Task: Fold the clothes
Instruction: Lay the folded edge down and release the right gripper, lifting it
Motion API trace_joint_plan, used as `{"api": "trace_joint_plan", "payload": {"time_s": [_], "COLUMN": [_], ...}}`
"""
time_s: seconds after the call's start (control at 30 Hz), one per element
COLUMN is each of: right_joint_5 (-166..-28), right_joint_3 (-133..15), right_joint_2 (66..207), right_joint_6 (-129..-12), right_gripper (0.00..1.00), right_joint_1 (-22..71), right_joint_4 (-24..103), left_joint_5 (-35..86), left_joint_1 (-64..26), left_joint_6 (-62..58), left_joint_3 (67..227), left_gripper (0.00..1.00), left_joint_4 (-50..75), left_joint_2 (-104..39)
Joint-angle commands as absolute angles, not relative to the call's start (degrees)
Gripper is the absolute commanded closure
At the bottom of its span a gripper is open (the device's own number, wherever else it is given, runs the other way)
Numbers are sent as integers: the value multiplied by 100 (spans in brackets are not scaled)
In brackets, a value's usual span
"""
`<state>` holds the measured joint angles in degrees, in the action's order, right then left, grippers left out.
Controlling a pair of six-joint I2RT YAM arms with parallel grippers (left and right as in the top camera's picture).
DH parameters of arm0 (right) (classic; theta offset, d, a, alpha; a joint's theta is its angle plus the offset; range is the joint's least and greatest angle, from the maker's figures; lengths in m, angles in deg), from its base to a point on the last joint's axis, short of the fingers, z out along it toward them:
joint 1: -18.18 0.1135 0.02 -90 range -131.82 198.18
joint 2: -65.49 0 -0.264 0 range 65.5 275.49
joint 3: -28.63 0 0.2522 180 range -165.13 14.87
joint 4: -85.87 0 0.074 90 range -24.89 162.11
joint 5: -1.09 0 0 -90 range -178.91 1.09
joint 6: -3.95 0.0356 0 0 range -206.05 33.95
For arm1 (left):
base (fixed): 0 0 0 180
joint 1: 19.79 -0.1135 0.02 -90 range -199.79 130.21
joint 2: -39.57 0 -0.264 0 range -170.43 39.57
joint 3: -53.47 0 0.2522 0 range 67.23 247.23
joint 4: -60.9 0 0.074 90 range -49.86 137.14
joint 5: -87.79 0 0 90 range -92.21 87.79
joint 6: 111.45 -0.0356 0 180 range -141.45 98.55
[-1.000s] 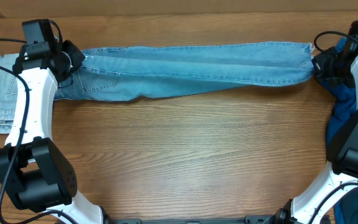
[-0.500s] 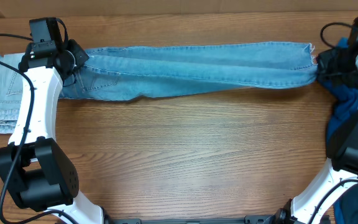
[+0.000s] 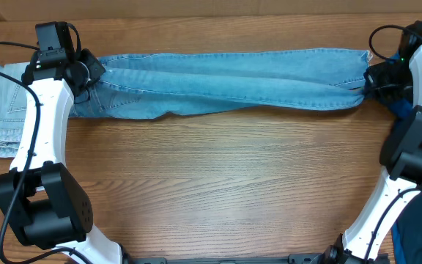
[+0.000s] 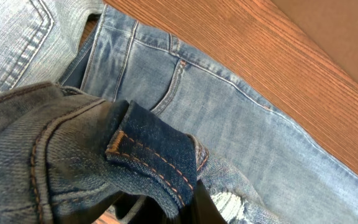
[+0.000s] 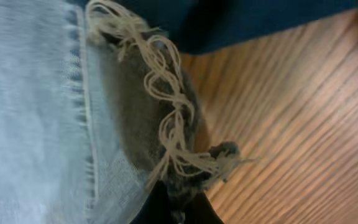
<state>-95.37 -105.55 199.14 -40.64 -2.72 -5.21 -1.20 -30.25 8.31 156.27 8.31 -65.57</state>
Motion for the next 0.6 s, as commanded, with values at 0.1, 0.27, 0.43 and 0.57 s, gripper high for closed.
{"api": "trace_joint_plan", "payload": {"time_s": [0.1,0.27,0.43,0.57], "right_joint_5": [-9415,-9415,-9342,-9340], "right_joint_3": [-10870,-10870,-10868,-10861], "right_joint_2": [19829,19831,19903,20017], "right_joint_6": [-3907,-3809,-3627,-3608], "right_gripper": [96,96,82,46], "right_joint_1": [-334,-100,134,431], "right_joint_4": [-99,379,996,1931], "left_joint_5": [-607,-607,-607,-675], "left_joint_1": [-3062,-3064,-3064,-3064], "left_joint_6": [685,682,682,678], "left_joint_3": [15859,15859,15859,15859], "left_gripper": [96,96,93,90], "left_joint_4": [930,899,873,816], "left_joint_2": [-6555,-6555,-6555,-6555]}}
